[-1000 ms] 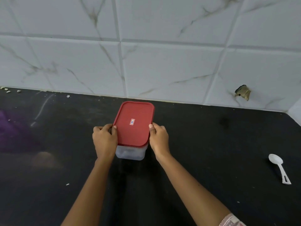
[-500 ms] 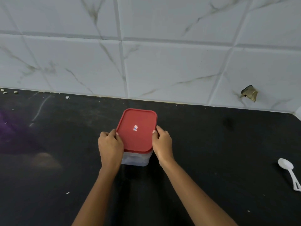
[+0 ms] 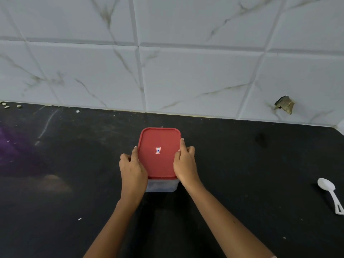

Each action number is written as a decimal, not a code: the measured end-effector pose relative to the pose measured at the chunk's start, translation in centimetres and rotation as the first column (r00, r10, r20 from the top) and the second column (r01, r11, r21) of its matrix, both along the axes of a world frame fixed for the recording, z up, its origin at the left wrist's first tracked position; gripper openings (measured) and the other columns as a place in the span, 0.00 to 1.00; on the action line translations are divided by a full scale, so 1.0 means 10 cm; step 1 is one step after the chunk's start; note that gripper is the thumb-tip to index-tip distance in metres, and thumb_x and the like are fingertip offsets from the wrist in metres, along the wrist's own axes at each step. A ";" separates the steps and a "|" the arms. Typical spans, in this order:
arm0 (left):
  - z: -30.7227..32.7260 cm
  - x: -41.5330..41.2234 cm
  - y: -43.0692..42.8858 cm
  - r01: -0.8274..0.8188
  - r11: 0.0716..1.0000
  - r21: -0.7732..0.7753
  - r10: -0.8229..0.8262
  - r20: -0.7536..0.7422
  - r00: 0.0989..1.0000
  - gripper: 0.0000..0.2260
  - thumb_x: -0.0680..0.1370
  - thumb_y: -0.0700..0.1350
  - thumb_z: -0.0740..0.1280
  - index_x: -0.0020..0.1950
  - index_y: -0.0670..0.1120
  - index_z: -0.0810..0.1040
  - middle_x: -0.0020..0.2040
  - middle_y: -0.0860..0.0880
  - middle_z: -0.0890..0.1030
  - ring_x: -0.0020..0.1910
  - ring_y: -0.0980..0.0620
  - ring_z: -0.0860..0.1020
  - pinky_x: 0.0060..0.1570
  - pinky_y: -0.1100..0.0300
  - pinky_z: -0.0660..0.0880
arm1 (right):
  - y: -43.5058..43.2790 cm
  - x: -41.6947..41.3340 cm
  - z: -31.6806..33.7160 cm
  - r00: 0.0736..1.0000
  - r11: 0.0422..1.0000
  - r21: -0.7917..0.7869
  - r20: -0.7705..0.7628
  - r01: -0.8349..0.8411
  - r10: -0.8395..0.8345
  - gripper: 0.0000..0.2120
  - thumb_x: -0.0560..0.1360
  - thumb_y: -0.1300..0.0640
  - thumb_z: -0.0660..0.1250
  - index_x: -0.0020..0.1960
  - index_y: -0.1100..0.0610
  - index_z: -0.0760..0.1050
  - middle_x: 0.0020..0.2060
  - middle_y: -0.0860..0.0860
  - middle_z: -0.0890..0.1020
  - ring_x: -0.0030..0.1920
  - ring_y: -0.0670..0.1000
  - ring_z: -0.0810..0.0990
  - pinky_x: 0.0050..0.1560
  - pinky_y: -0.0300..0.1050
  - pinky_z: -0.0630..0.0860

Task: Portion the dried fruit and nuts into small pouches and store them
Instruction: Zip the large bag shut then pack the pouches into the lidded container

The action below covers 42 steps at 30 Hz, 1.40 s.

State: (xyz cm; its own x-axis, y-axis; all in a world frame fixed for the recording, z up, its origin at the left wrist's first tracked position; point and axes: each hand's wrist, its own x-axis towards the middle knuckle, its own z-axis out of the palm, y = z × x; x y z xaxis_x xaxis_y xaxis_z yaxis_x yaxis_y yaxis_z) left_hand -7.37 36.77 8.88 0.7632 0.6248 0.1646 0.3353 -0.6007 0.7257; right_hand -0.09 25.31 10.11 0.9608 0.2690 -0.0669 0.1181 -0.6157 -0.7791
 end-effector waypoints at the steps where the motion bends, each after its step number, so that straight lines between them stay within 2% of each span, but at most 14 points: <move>1: 0.00 0.01 0.00 -0.007 1.000 -0.008 0.007 0.010 1.000 0.20 0.81 0.37 0.50 0.74 0.41 0.60 0.50 0.45 0.63 0.48 0.50 0.66 0.51 0.59 0.65 | -0.01 0.01 0.00 1.000 1.000 -0.002 -0.020 -0.002 0.002 0.24 0.82 0.55 0.47 0.77 0.51 0.46 0.58 0.55 0.65 0.36 0.44 0.69 0.41 0.40 0.70; 4: 0.01 0.02 -0.02 -0.014 1.000 -0.012 0.014 -0.001 1.000 0.20 0.81 0.36 0.50 0.73 0.40 0.61 0.53 0.42 0.65 0.50 0.48 0.67 0.53 0.56 0.67 | -0.04 0.02 0.01 0.998 1.000 -0.004 -0.058 -0.021 0.021 0.24 0.82 0.54 0.46 0.77 0.50 0.45 0.59 0.56 0.65 0.36 0.44 0.68 0.43 0.41 0.72; 8: 0.04 0.02 -0.07 -0.017 1.000 -0.013 0.016 -0.042 0.999 0.21 0.80 0.35 0.49 0.73 0.40 0.61 0.60 0.36 0.66 0.59 0.40 0.66 0.59 0.50 0.67 | -0.04 0.00 0.01 0.998 1.000 -0.012 -0.065 -0.023 0.022 0.24 0.82 0.54 0.46 0.76 0.49 0.42 0.59 0.56 0.65 0.42 0.47 0.71 0.50 0.45 0.75; 11: 0.03 0.02 -0.04 0.006 0.998 0.065 -0.002 -0.064 0.998 0.20 0.80 0.34 0.49 0.73 0.39 0.62 0.59 0.36 0.67 0.57 0.41 0.66 0.58 0.52 0.67 | -0.04 0.00 0.01 0.997 0.999 -0.017 -0.074 -0.028 0.026 0.25 0.82 0.54 0.46 0.76 0.47 0.41 0.58 0.56 0.65 0.45 0.49 0.72 0.50 0.46 0.74; 13: 0.03 0.02 -0.02 0.021 0.998 0.052 -0.018 -0.070 0.997 0.20 0.81 0.35 0.50 0.73 0.38 0.61 0.58 0.37 0.67 0.55 0.41 0.67 0.58 0.51 0.69 | -0.04 0.01 0.01 0.995 1.000 -0.004 -0.096 -0.029 0.029 0.25 0.82 0.54 0.46 0.76 0.46 0.41 0.60 0.55 0.66 0.47 0.49 0.72 0.51 0.46 0.74; 16: 0.06 0.02 0.01 0.048 0.996 0.076 -0.036 -0.145 0.989 0.20 0.81 0.37 0.50 0.73 0.39 0.61 0.57 0.39 0.67 0.54 0.42 0.68 0.56 0.52 0.71 | -0.06 0.04 0.01 0.994 0.997 0.078 -0.111 -0.013 0.021 0.24 0.82 0.55 0.49 0.76 0.50 0.48 0.62 0.55 0.69 0.53 0.51 0.75 0.55 0.48 0.75; 18: 0.13 0.05 0.04 0.039 0.995 0.093 -0.019 -0.209 0.978 0.18 0.80 0.39 0.52 0.70 0.39 0.66 0.56 0.39 0.69 0.53 0.44 0.69 0.52 0.54 0.68 | -0.09 0.09 0.03 0.990 0.989 0.147 -0.140 -0.006 0.027 0.22 0.80 0.55 0.52 0.73 0.52 0.54 0.59 0.55 0.74 0.51 0.53 0.77 0.50 0.48 0.75; 20: 0.23 0.11 0.05 -0.015 0.996 0.093 0.039 -0.264 0.964 0.16 0.79 0.42 0.54 0.64 0.38 0.70 0.59 0.37 0.71 0.57 0.40 0.69 0.54 0.50 0.67 | -0.11 0.17 0.08 0.986 0.988 0.152 -0.166 0.006 0.020 0.17 0.79 0.54 0.53 0.67 0.53 0.60 0.54 0.54 0.76 0.48 0.52 0.78 0.47 0.49 0.75; 21: 0.27 0.15 0.05 -0.035 0.994 0.102 0.063 -0.283 0.957 0.17 0.80 0.44 0.55 0.65 0.38 0.68 0.63 0.36 0.69 0.61 0.39 0.67 0.58 0.48 0.66 | -0.11 0.22 0.10 0.987 0.990 0.137 -0.161 0.024 -0.001 0.15 0.78 0.54 0.53 0.65 0.54 0.62 0.53 0.53 0.76 0.48 0.52 0.77 0.48 0.50 0.75; 24: 0.34 0.36 0.07 0.006 0.996 0.090 0.017 -0.257 0.966 0.23 0.80 0.49 0.55 0.74 0.43 0.58 0.71 0.38 0.62 0.69 0.38 0.61 0.65 0.45 0.62 | -0.05 0.36 0.12 0.990 0.992 0.082 -0.113 0.097 -0.088 0.19 0.78 0.49 0.55 0.67 0.55 0.64 0.63 0.53 0.71 0.60 0.54 0.74 0.57 0.52 0.72; 27: 0.29 0.59 0.09 0.129 0.978 0.165 -0.081 -0.268 0.960 0.23 0.81 0.50 0.53 0.75 0.47 0.57 0.74 0.44 0.59 0.73 0.42 0.57 0.67 0.45 0.60 | 0.04 0.48 0.12 0.980 0.986 0.085 -0.151 0.143 -0.129 0.25 0.79 0.45 0.52 0.72 0.56 0.62 0.69 0.56 0.66 0.67 0.57 0.68 0.65 0.55 0.68; 33: 0.18 0.78 0.04 0.203 0.935 0.292 -0.085 -0.371 0.925 0.24 0.82 0.53 0.47 0.77 0.48 0.50 0.78 0.49 0.51 0.76 0.47 0.51 0.70 0.48 0.56 | 0.20 0.67 0.07 0.951 0.958 0.210 -0.280 0.195 -0.132 0.22 0.80 0.46 0.48 0.67 0.55 0.69 0.65 0.59 0.71 0.62 0.58 0.72 0.65 0.56 0.68; 38: 0.10 0.78 0.04 0.203 0.909 0.365 -0.058 -0.369 0.927 0.25 0.82 0.53 0.46 0.77 0.46 0.49 0.78 0.48 0.52 0.76 0.47 0.53 0.69 0.50 0.59 | 0.21 0.71 -0.03 0.969 0.959 0.231 -0.219 0.165 -0.114 0.20 0.82 0.52 0.47 0.66 0.59 0.69 0.63 0.59 0.67 0.59 0.56 0.71 0.60 0.46 0.66; 42: 0.10 0.80 0.03 0.198 0.895 0.399 -0.045 -0.362 0.931 0.24 0.82 0.52 0.47 0.77 0.45 0.50 0.77 0.47 0.53 0.75 0.47 0.54 0.69 0.50 0.60 | 0.21 0.75 -0.07 0.978 0.955 0.250 -0.174 0.161 -0.119 0.19 0.82 0.53 0.48 0.63 0.62 0.71 0.62 0.58 0.66 0.49 0.50 0.69 0.52 0.41 0.64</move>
